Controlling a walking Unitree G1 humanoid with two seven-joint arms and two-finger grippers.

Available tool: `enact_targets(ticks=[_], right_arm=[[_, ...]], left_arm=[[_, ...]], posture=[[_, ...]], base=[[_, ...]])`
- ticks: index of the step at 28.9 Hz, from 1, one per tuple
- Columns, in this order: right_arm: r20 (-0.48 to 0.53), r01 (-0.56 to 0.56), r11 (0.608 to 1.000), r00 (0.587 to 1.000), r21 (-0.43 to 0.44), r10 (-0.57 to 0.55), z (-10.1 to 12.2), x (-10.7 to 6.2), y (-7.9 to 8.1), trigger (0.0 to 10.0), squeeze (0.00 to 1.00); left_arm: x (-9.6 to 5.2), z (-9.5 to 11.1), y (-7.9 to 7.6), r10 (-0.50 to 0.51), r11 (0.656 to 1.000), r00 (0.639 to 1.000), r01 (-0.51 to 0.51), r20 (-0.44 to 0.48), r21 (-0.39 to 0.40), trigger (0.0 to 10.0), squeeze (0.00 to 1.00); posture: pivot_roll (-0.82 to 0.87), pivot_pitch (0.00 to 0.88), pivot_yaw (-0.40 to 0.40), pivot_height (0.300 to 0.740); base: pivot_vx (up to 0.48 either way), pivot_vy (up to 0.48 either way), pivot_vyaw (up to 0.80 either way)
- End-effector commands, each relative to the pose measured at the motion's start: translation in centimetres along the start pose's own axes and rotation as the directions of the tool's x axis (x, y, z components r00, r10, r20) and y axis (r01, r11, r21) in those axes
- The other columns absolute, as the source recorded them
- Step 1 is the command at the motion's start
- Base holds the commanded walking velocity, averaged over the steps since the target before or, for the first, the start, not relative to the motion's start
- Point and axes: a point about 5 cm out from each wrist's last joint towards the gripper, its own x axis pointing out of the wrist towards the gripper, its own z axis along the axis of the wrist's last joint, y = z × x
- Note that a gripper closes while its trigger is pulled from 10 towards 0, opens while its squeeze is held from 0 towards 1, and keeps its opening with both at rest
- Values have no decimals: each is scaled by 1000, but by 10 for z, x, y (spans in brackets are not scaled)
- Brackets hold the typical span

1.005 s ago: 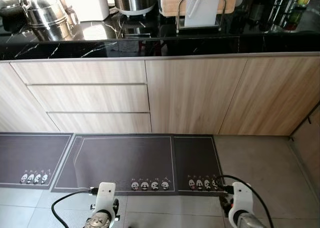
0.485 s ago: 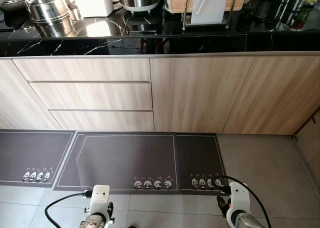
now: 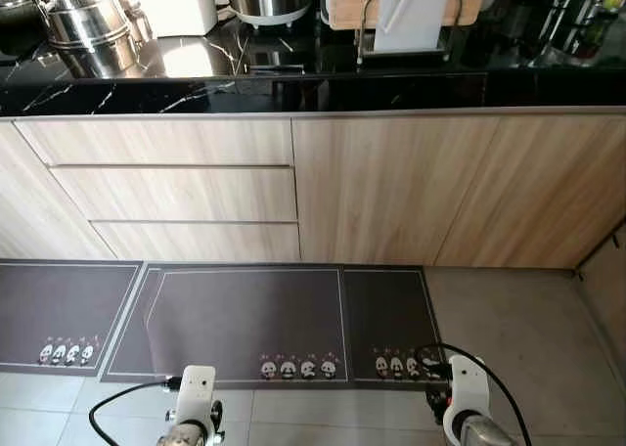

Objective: Kitchen organization

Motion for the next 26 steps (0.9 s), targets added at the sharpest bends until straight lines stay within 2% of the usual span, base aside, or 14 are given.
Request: enact_targets(ticks=[1,25,26], right_arm=[[-5,-7,1000,1000,2,7,-1,0,2,10000,0],[-6,-12,1000,1000,-1,12,-1,0,2,10000,0],[-6,-13,1000,1000,-1,13,-1,0,2,10000,0]], left_arm=[[-1,-7,2,2,1000,1000,-3,-29,-2,10000,0],[-3,-14,4,-4,1000,998,4,-58,2,10000,0],[-3,-15,3,-3,1000,998,4,-66,19,10000,0]], posture=[[40,83,37,740],[39,98,35,740],[39,99,35,740]], base=[[326,0,0],[354,0,0],[251,0,0]])
